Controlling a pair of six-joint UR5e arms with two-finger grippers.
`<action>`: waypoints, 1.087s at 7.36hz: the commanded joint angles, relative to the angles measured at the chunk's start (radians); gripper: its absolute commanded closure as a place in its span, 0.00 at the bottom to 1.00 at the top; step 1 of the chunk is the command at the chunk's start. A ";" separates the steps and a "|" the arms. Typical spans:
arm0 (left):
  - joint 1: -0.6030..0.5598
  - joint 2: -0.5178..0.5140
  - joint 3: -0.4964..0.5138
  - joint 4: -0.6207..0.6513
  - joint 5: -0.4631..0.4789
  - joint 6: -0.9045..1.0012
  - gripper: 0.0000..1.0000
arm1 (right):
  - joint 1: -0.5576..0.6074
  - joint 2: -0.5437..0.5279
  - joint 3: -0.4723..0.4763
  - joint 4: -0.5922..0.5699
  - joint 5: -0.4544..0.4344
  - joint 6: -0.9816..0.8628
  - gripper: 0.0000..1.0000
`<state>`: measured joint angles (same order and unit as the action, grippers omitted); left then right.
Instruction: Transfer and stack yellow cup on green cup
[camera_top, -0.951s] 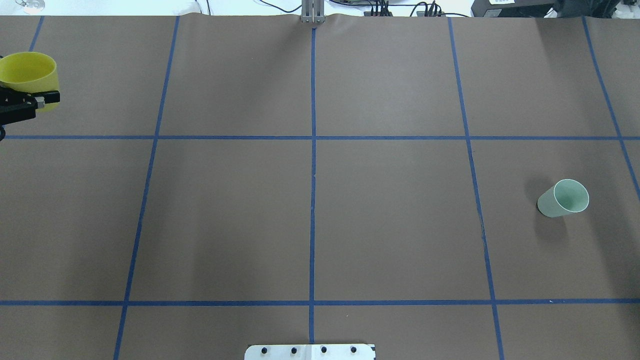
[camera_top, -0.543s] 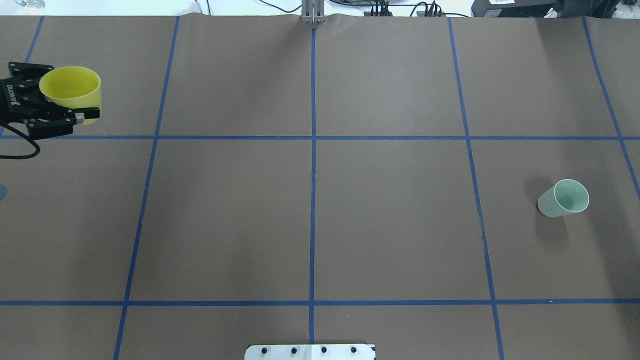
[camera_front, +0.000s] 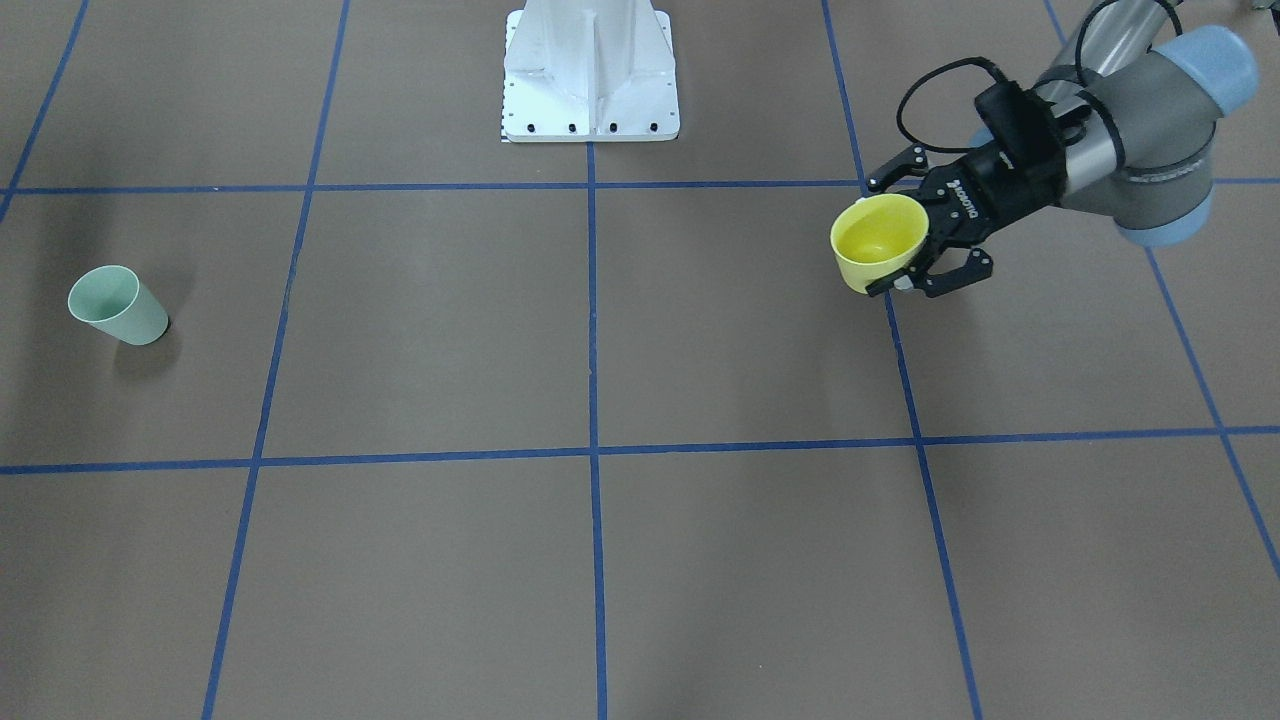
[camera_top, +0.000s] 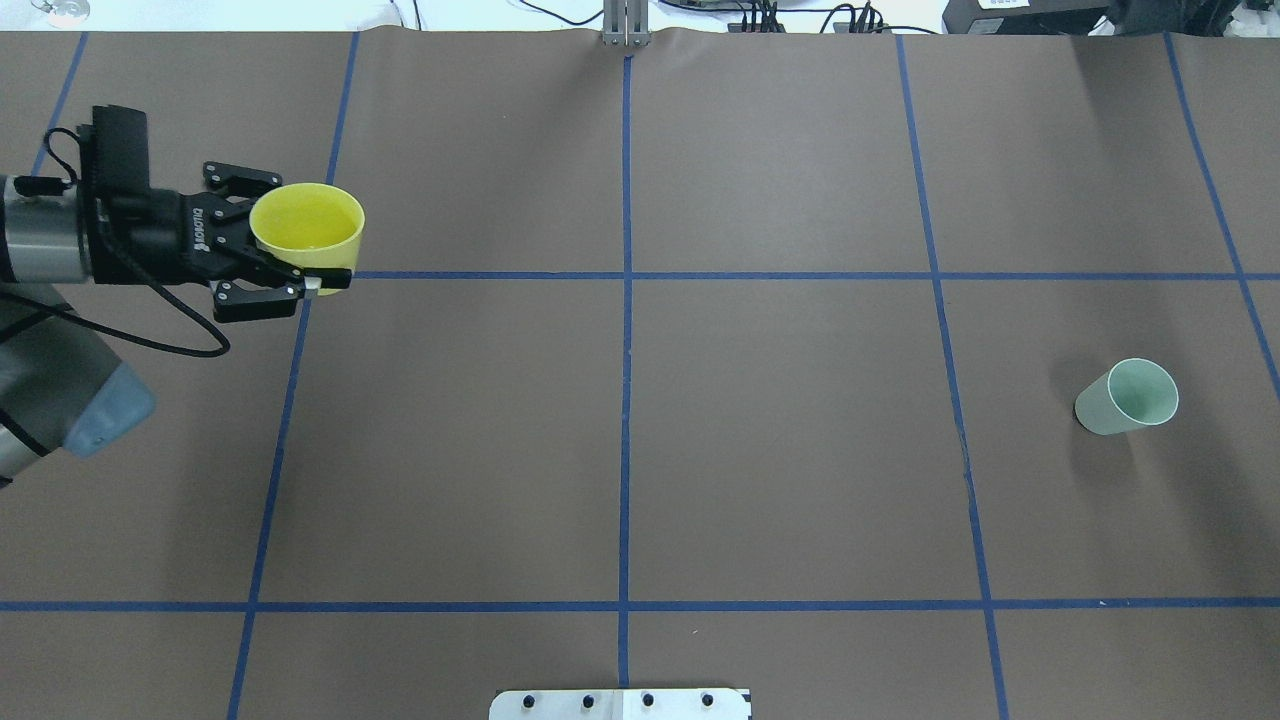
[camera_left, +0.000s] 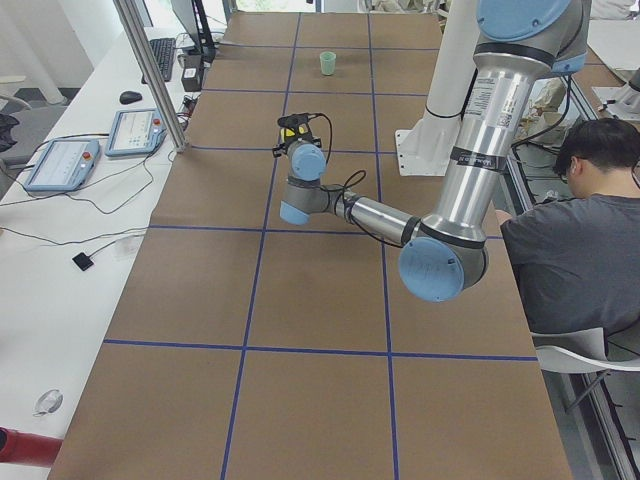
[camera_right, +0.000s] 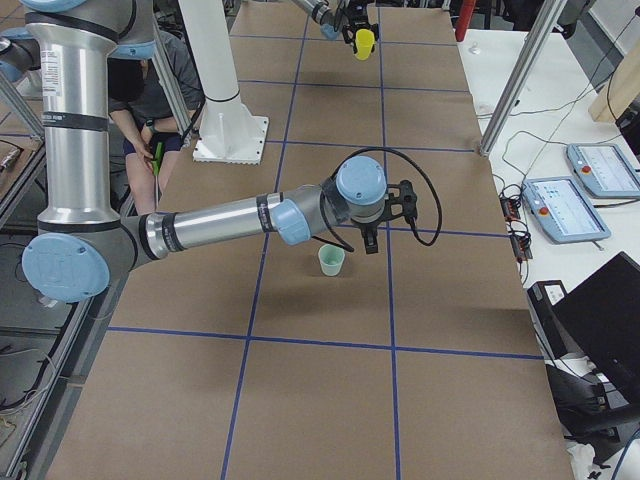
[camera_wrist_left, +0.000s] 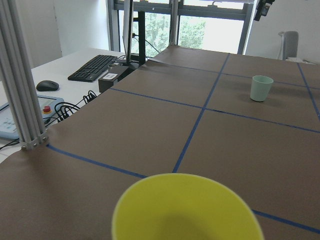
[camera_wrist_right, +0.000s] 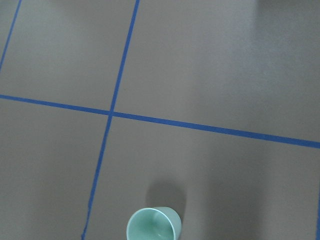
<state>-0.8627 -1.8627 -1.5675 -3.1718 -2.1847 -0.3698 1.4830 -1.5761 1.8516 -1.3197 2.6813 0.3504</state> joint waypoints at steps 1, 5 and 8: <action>0.098 -0.094 0.006 0.065 0.005 0.084 1.00 | -0.102 0.109 0.006 0.010 0.002 0.175 0.00; 0.122 -0.194 0.007 0.225 0.008 0.088 1.00 | -0.312 0.334 0.090 0.042 -0.079 0.642 0.00; 0.123 -0.228 0.006 0.277 0.010 0.088 1.00 | -0.557 0.500 0.115 0.037 -0.304 0.898 0.00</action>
<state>-0.7400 -2.0831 -1.5604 -2.9057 -2.1763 -0.2823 1.0311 -1.1454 1.9621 -1.2790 2.4759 1.1471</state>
